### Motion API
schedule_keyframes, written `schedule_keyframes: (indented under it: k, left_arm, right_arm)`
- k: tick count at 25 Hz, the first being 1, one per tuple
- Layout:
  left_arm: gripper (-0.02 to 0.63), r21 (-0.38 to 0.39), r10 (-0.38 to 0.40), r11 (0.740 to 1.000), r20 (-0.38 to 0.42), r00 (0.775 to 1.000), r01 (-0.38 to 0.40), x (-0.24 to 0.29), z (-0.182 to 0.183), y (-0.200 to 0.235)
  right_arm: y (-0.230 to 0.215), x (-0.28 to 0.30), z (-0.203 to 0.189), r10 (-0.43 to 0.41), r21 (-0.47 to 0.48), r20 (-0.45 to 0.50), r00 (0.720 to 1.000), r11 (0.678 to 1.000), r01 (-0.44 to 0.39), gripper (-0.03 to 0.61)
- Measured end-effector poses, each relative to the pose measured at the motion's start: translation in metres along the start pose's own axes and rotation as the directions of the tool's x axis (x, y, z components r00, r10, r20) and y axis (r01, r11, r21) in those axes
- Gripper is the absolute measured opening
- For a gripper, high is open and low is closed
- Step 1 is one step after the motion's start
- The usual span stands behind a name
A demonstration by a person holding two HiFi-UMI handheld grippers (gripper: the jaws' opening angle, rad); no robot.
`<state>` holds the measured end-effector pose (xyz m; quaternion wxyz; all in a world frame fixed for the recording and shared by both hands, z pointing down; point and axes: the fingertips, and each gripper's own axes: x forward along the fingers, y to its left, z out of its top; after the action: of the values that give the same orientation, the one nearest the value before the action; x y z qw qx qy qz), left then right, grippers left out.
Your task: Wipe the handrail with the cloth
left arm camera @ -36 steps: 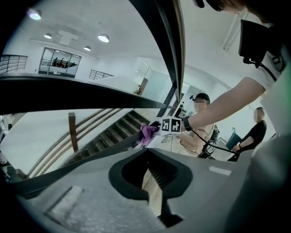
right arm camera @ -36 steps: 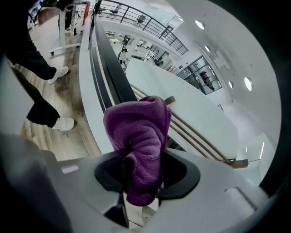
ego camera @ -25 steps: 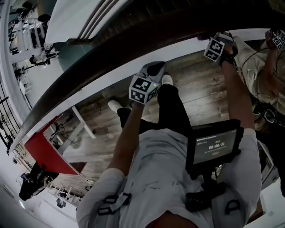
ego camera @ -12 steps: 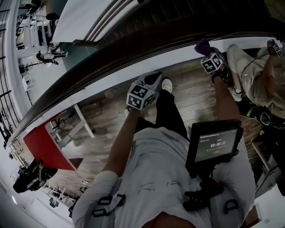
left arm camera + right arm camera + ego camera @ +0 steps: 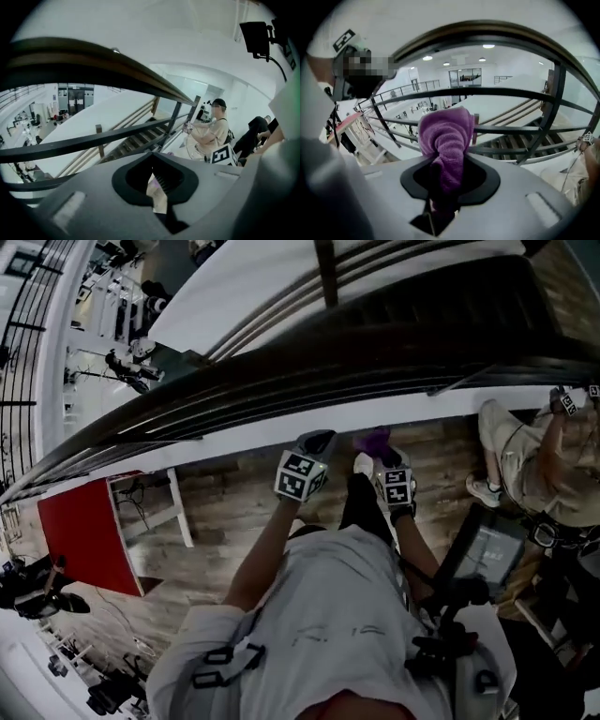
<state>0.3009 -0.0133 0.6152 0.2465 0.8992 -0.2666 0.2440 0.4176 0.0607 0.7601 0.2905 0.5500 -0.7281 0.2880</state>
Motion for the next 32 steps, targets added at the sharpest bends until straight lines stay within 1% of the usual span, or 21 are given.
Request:
schedule_keyframes:
  k: [2,4,6,8,10,12,13,15,18,21,23,24,26,28,29,30,32]
  left_arm:
    - [0.0,-0.014,0.045,0.999,0.078,0.996,-0.044,-0.04,0.008,0.009]
    - [0.0,0.005,0.088,0.996,0.162,0.983,-0.09,-0.083,0.018,0.021]
    - [0.0,0.018,0.146,0.988,0.245,0.959,-0.155,-0.13,0.022,0.035]
    - [0.0,0.011,0.206,0.975,0.315,0.927,-0.22,-0.181,0.022,0.045]
    - [0.0,-0.003,0.252,0.963,0.378,0.891,-0.271,-0.237,0.022,0.051]
    - [0.0,-0.003,0.279,0.951,0.437,0.855,-0.309,-0.291,0.022,0.055]
    - [0.0,0.004,0.286,0.946,0.46,0.84,-0.324,-0.314,0.021,0.057]
    - [0.0,0.017,0.287,0.94,0.496,0.819,-0.34,-0.352,0.02,0.058]
    - [0.0,0.023,0.27,0.942,0.537,0.799,-0.334,-0.392,0.024,0.053]
    - [0.001,0.026,0.268,0.938,0.578,0.771,-0.346,-0.415,0.028,0.049]
    - [0.0,0.017,0.275,0.934,0.599,0.752,-0.356,-0.421,0.029,0.048]
    - [0.0,0.012,0.279,0.933,0.604,0.747,-0.359,-0.422,0.029,0.047]
    - [0.0,0.006,0.282,0.934,0.605,0.745,-0.358,-0.419,0.035,0.046]
    - [0.0,0.024,0.271,0.934,0.607,0.747,-0.357,-0.416,0.042,0.039]
    - [0.001,0.035,0.265,0.933,0.607,0.749,-0.359,-0.415,0.044,0.033]
    - [0.002,0.04,0.262,0.933,0.606,0.751,-0.358,-0.415,0.046,0.028]
    - [0.0,0.043,0.257,0.934,0.609,0.75,-0.355,-0.416,0.05,0.018]
  right_arm:
    - [0.041,-0.011,0.033,0.014,-0.012,0.096,0.995,1.0,-0.013,0.1]
    - [0.086,-0.021,0.072,0.047,-0.048,0.189,0.981,0.998,-0.039,0.1]
    - [0.131,-0.035,0.109,0.098,-0.119,0.272,0.957,0.991,-0.068,0.1]
    - [0.173,-0.056,0.14,0.129,-0.166,0.343,0.93,0.983,-0.076,0.1]
    - [0.214,-0.083,0.168,0.143,-0.172,0.416,0.898,0.982,-0.076,0.1]
    - [0.257,-0.111,0.195,0.16,-0.176,0.492,0.856,0.981,-0.082,0.101]
    - [0.277,-0.124,0.207,0.165,-0.177,0.527,0.834,0.981,-0.083,0.1]
    - [0.31,-0.15,0.227,0.157,-0.156,0.588,0.794,0.985,-0.079,0.101]
    - [0.347,-0.189,0.246,0.131,-0.114,0.662,0.738,0.991,-0.074,0.101]
    - [0.375,-0.219,0.256,0.149,-0.146,0.706,0.692,0.987,-0.064,0.101]
    - [0.388,-0.23,0.258,0.174,-0.177,0.717,0.675,0.982,-0.064,0.101]
    - [0.391,-0.232,0.26,0.182,-0.188,0.719,0.671,0.98,-0.065,0.101]
    - [0.389,-0.234,0.267,0.184,-0.19,0.719,0.67,0.98,-0.065,0.101]
    - [0.382,-0.24,0.273,0.171,-0.179,0.721,0.671,0.982,-0.057,0.101]
    - [0.377,-0.247,0.275,0.161,-0.181,0.728,0.666,0.983,-0.04,0.101]
    - [0.373,-0.254,0.275,0.146,-0.188,0.737,0.66,0.982,-0.007,0.101]
    - [0.362,-0.269,0.276,0.104,-0.213,0.758,0.644,0.972,0.094,0.101]
